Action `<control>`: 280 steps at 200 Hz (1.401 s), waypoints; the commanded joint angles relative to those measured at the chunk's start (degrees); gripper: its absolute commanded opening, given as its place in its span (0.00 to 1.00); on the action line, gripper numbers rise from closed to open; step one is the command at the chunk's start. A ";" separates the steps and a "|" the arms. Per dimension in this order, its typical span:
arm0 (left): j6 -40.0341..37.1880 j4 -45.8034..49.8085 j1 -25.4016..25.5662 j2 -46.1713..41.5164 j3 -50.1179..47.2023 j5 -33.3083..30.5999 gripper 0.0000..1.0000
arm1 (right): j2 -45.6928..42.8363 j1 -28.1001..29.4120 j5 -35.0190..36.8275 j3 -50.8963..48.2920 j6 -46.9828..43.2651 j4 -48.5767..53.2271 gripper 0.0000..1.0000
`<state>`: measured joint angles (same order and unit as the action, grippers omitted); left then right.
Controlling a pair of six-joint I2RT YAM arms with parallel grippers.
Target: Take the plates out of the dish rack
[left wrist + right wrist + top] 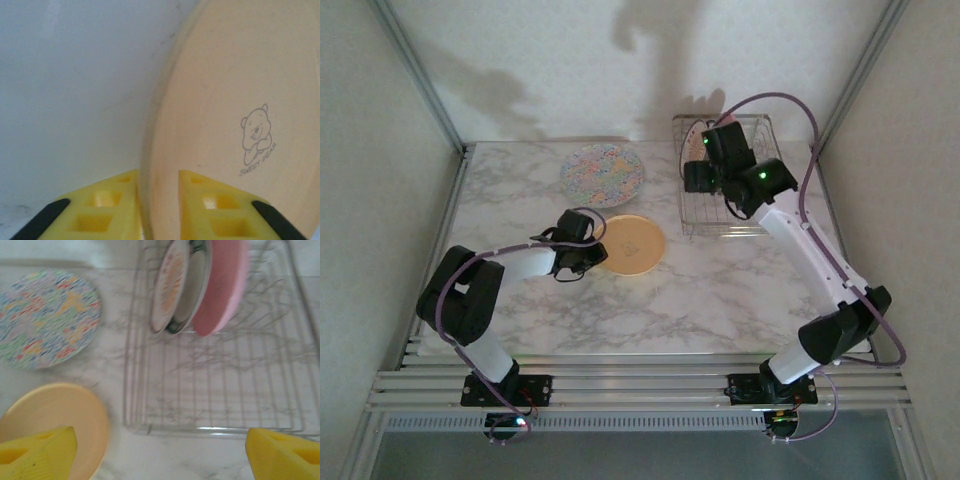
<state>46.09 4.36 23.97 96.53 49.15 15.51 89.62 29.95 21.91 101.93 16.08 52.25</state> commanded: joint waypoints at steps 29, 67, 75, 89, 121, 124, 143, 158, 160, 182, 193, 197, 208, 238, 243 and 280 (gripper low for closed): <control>-1.26 3.75 0.99 -1.41 2.40 -1.64 0.38 | 7.17 -6.32 7.40 7.85 -0.59 -3.97 0.87; -2.05 6.67 1.17 -4.36 3.71 -2.90 0.50 | 16.08 -11.00 7.36 17.03 -2.62 -4.15 0.83; -1.99 7.29 1.17 -5.40 3.91 -3.24 0.52 | 17.75 -11.75 7.51 18.52 -3.25 -4.35 0.81; -1.92 8.69 1.16 -7.37 4.68 -3.79 0.57 | 20.76 -13.01 7.25 20.78 -3.59 -4.64 0.79; -1.69 12.19 1.17 -12.60 8.28 -5.40 0.63 | 26.27 -15.21 4.78 24.13 -4.13 -5.49 0.73; -1.63 12.51 1.17 -13.14 8.58 -5.53 0.63 | 26.68 -15.32 4.58 24.34 -4.28 -5.62 0.72; -1.28 12.74 1.09 -16.63 11.16 -4.94 0.64 | 28.85 -15.69 4.17 24.89 -5.56 -7.09 0.66; -0.76 11.60 0.91 -19.24 13.03 -3.27 0.65 | 30.69 -16.09 3.72 25.86 -5.84 -7.75 0.60; -0.67 11.50 0.86 -19.39 13.46 -3.02 0.65 | 31.03 -16.16 3.68 26.04 -5.87 -7.77 0.60; -0.19 10.17 0.73 -22.24 16.53 -0.47 0.65 | 33.70 -16.59 3.57 27.75 -5.81 -8.02 0.55; 0.03 9.77 0.64 -23.24 18.18 0.95 0.64 | 34.98 -16.70 3.50 28.39 -5.62 -8.33 0.54; 0.13 9.51 0.62 -23.64 18.66 1.48 0.65 | 35.34 -16.74 3.49 28.69 -5.66 -8.42 0.54; 0.69 7.88 0.63 -24.50 19.61 3.61 0.65 | 36.54 -16.83 3.40 29.27 -5.62 -8.56 0.53; 2.46 5.21 0.64 -27.62 22.19 5.26 0.64 | 39.45 -17.11 3.48 31.32 -5.23 -8.55 0.49; 2.69 5.14 0.57 -28.06 22.55 5.14 0.64 | 39.85 -17.21 3.55 31.59 -5.18 -8.48 0.47; 4.07 5.53 0.62 -29.78 22.92 4.88 0.64 | 42.42 -17.41 3.46 33.65 -5.17 -8.29 0.44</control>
<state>48.49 10.96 24.67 68.27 70.89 19.16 130.34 12.88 25.45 132.44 10.90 44.31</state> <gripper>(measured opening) 0.643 0.449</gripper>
